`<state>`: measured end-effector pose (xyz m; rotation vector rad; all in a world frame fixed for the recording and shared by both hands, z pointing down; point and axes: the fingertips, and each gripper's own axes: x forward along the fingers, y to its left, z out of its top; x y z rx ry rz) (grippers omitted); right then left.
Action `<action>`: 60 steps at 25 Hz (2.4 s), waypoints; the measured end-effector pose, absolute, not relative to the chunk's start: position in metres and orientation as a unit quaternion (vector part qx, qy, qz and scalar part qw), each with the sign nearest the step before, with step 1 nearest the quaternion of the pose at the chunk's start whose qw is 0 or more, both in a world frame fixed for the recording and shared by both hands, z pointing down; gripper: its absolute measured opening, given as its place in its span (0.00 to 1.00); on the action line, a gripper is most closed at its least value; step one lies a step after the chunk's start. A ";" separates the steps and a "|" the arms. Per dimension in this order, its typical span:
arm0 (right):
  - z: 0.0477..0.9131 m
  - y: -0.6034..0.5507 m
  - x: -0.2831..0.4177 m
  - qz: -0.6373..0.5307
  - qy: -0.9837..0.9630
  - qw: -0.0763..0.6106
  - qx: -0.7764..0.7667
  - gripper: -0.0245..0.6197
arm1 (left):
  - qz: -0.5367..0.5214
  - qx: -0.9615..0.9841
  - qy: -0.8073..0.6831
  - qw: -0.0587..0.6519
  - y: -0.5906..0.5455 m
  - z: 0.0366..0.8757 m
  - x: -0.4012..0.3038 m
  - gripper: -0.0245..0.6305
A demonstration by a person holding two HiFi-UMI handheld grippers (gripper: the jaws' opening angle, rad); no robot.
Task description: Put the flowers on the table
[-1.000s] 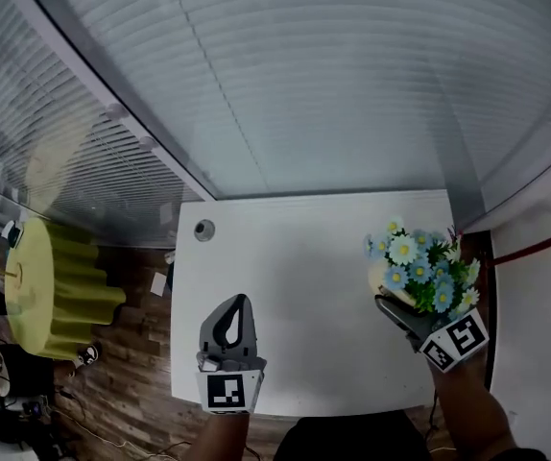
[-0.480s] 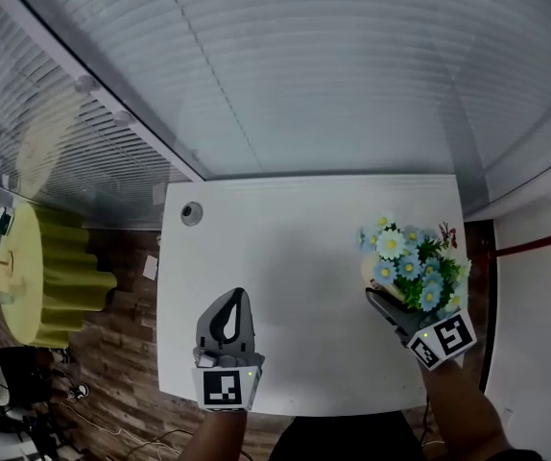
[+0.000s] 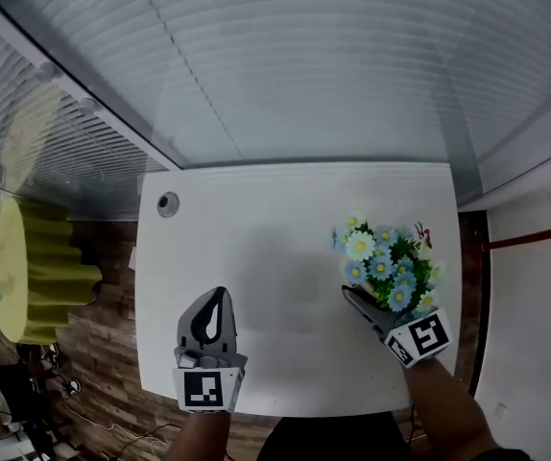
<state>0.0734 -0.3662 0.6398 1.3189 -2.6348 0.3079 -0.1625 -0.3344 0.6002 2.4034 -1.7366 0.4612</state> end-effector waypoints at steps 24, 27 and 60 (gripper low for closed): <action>0.688 -0.359 0.060 0.097 -0.884 0.127 0.439 0.88 | 0.170 0.769 -0.610 0.087 -0.296 0.620 -0.210 0.04; 0.690 -0.357 0.057 0.089 -0.881 0.133 0.445 0.88 | 0.168 0.769 -0.611 0.086 -0.295 0.615 -0.212 0.04; 0.596 -0.288 0.053 0.105 -0.864 0.101 0.483 0.88 | 0.121 0.772 -0.623 0.022 -0.257 0.490 -0.244 0.04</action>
